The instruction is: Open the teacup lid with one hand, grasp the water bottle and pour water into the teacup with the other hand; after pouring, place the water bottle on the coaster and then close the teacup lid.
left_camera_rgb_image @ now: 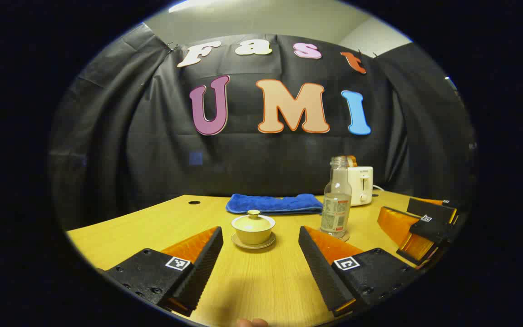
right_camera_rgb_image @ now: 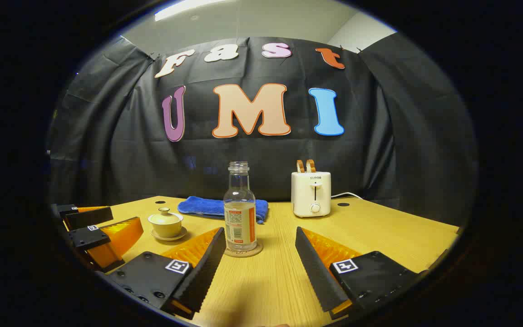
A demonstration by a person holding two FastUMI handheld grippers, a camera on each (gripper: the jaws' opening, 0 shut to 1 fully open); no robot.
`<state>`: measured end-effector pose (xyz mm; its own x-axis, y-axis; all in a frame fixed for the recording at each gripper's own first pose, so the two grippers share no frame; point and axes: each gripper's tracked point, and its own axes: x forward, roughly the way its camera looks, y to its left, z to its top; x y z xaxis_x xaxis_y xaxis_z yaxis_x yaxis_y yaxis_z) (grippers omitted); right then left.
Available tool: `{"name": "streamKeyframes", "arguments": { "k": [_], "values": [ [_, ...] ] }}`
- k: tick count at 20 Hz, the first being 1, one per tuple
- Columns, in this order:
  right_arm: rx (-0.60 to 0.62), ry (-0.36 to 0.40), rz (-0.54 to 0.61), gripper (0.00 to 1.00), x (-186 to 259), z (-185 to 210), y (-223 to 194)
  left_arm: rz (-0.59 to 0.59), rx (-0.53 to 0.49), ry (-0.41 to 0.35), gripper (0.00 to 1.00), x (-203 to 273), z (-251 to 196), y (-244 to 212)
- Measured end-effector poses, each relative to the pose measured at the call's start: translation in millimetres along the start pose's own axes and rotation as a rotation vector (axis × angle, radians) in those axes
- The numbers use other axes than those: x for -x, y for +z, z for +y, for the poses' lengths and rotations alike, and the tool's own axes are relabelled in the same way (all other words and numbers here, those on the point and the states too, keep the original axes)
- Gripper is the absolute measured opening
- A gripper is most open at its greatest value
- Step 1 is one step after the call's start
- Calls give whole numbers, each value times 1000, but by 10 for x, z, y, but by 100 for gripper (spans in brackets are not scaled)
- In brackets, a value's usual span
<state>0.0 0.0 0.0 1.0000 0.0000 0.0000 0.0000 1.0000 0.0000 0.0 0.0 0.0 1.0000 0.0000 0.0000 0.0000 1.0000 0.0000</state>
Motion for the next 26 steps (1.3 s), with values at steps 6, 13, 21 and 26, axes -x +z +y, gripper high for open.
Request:
{"name": "streamKeyframes", "arguments": {
  "k": [6,13,21,26],
  "values": [
    [0,0,-1,97,0,-4,-3,-6,-1,-9,98,-17,-5,-2],
    [2,0,-1,97,-5,-4,-3,-7,0,-4,98,-24,-1,9],
    [2,0,-2,97,-9,-8,-5,-8,0,-5,98,-15,-9,2],
    [2,9,-2,97,-9,9,-18,-7,0,-5,98,-20,-12,-2]
  ]
}}
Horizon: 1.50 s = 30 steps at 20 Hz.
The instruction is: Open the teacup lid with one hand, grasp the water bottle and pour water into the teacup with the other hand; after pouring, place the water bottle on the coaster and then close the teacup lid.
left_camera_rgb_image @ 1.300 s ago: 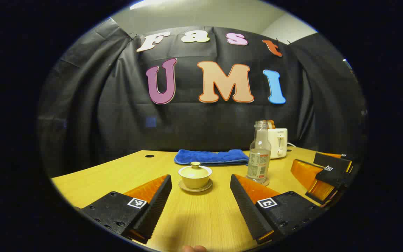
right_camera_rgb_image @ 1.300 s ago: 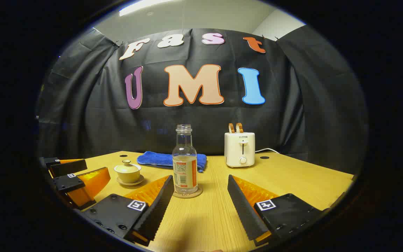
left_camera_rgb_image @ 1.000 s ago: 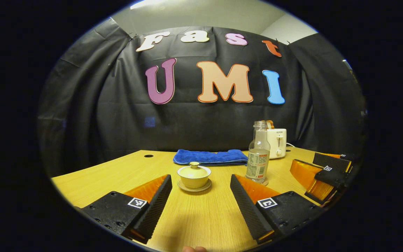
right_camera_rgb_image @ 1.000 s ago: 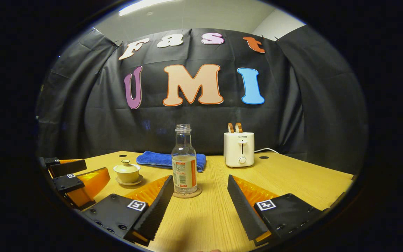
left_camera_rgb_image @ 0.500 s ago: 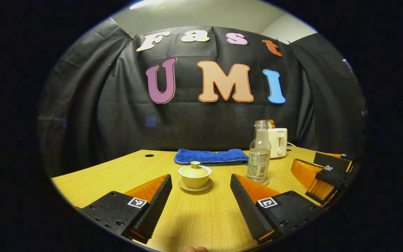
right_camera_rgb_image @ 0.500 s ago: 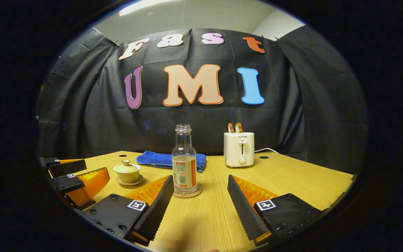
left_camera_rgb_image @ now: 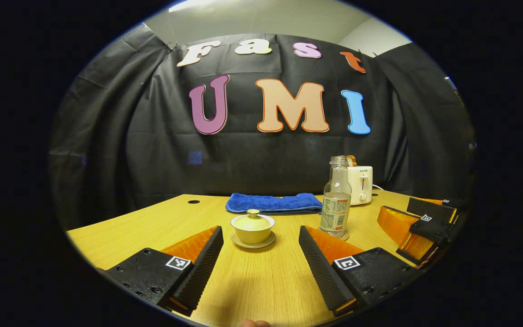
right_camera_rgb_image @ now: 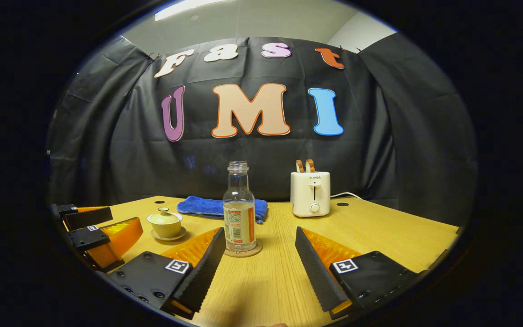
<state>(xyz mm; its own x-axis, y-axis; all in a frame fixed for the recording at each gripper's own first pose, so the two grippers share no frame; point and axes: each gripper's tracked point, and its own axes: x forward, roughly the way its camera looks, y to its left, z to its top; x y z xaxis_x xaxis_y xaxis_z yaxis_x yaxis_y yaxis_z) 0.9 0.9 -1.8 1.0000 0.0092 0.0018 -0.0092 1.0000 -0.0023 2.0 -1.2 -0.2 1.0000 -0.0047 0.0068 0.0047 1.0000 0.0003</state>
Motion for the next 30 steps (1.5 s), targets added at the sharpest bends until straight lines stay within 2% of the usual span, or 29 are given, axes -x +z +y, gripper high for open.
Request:
{"name": "streamKeyframes", "arguments": {
  "k": [7,13,21,24,30],
  "values": [
    [0,13,0,97,4,16,5,2,-1,59,98,-83,118,-9],
    [-1,24,3,97,-21,-22,0,2,-21,39,98,-529,107,-11],
    [2,-41,1,97,-123,-471,9,95,-65,14,98,-1193,85,-157],
    [3,-46,0,97,-128,-519,3,92,-93,7,97,-1346,88,-139],
    [3,-44,1,97,-128,-544,5,150,-72,19,96,-1513,194,-239]
  ]
}}
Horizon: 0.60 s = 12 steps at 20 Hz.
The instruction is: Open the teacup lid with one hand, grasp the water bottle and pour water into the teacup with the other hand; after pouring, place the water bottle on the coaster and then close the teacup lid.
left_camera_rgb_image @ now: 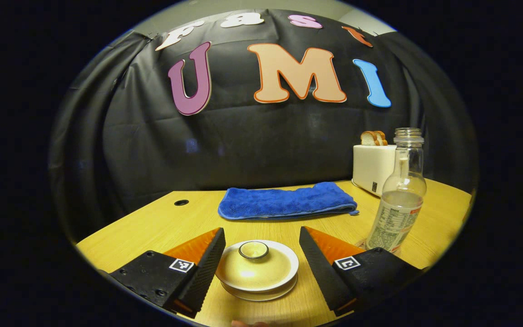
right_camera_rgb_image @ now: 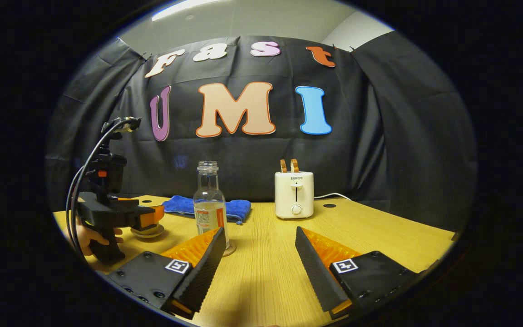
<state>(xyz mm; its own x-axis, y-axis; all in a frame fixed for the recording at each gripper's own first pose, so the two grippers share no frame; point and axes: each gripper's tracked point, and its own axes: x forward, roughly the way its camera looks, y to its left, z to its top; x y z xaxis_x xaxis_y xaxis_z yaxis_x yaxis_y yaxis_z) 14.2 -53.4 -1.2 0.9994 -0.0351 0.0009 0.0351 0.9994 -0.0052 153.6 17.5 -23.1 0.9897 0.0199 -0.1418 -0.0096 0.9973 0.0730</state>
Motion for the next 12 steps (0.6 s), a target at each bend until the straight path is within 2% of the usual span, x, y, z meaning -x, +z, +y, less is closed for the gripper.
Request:
{"name": "streamKeyframes", "arguments": {
  "k": [5,9,10,12],
  "values": [
    [0,5,1,97,-7,3,-2,11,-31,-9,93,-59,-13,0],
    [-1,18,2,97,-3,21,3,35,-61,-5,69,-93,-2,-31],
    [-1,23,3,97,-3,21,-4,31,-60,-1,57,-95,3,-22],
    [-1,30,3,97,-16,21,-8,19,-53,7,51,-90,30,-2]
  ]
}}
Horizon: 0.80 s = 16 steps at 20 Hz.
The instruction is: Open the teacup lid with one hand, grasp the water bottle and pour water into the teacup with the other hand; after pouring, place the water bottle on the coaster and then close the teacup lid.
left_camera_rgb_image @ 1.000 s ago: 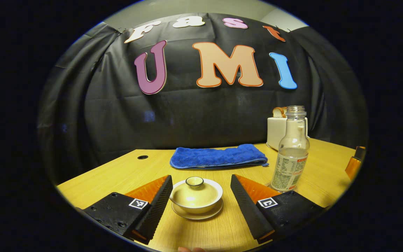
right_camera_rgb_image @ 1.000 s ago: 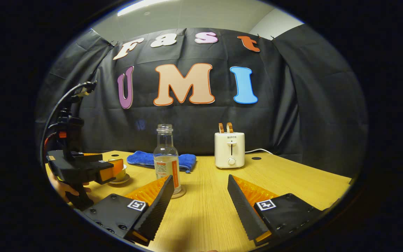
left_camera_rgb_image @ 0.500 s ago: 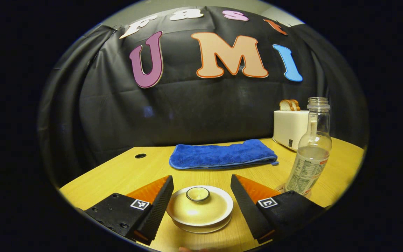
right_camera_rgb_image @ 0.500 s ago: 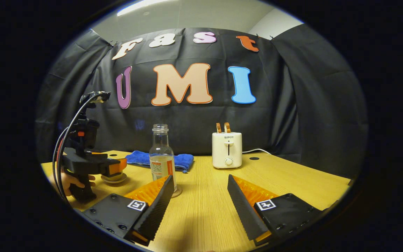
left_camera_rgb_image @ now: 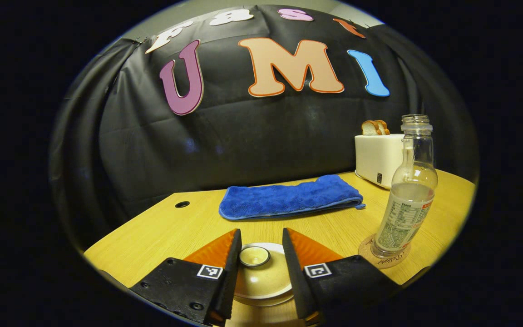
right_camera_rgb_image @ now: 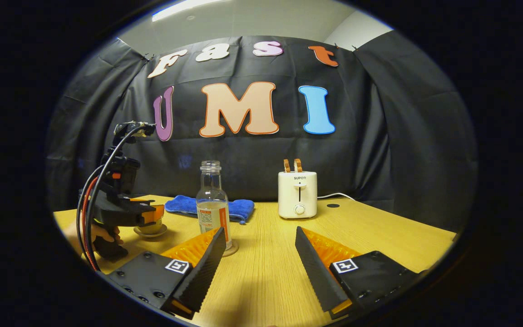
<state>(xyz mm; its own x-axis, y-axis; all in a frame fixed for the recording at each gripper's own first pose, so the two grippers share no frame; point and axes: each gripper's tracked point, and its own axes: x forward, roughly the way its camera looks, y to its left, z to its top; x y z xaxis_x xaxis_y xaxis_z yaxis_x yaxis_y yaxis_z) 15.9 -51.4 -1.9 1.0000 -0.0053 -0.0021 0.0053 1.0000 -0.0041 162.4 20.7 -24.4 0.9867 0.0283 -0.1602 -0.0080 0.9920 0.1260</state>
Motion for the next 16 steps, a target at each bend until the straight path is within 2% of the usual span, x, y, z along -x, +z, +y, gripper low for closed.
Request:
{"name": "streamKeyframes", "arguments": {
  "k": [4,10,13,16],
  "values": [
    [1,1,1,97,0,7,0,-11,26,-14,28,11,8,4],
    [2,0,0,97,6,3,-4,-29,43,-9,25,17,39,32],
    [2,0,0,97,0,4,5,-51,59,18,23,37,95,57],
    [2,1,0,97,1,6,-4,-127,83,19,22,84,107,168]
  ]
}}
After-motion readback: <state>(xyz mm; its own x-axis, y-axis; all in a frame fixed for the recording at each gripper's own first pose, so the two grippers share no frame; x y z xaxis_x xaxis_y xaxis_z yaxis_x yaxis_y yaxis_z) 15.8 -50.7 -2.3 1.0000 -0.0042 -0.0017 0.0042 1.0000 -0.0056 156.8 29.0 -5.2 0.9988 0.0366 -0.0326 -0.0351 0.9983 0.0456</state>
